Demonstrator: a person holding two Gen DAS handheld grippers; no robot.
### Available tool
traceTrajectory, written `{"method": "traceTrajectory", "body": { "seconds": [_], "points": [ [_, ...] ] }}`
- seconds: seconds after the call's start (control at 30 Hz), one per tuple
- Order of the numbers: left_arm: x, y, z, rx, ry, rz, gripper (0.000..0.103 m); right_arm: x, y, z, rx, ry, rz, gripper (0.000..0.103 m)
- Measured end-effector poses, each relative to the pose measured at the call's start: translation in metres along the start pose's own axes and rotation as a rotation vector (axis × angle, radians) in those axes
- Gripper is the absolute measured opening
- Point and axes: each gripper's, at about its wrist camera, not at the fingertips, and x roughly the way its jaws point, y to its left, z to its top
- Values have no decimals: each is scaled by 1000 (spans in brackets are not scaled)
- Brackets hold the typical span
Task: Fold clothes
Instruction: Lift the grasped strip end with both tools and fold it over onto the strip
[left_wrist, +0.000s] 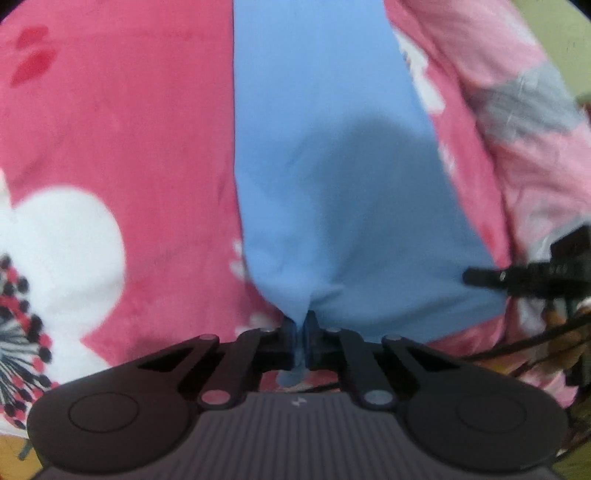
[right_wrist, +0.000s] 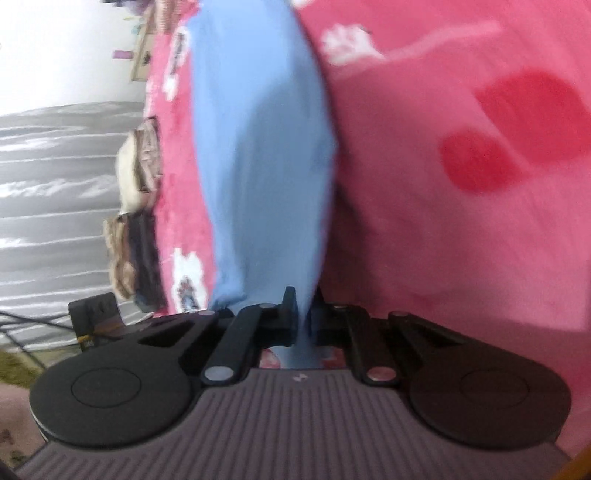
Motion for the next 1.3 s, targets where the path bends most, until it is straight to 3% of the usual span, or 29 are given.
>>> {"method": "traceTrajectory", "body": {
  "seconds": [0.3, 0.63, 1.03, 1.17, 1.3],
  "points": [
    [-45, 15, 50, -75, -190, -56, 4, -24, 33, 45, -58, -138, 118, 5],
    [-22, 25, 141, -121, -350, -23, 4, -1, 55, 146, -205, -226, 167, 5],
    [-3, 48, 269, -229, -560, -53, 4, 37, 90, 293, -332, -325, 197, 4],
    [8, 62, 305, -270, -598, -77, 4, 50, 96, 334, -352, -350, 205, 4],
    [27, 72, 332, -283, -582, -83, 4, 64, 88, 360, -315, -370, 199, 4]
  ]
}}
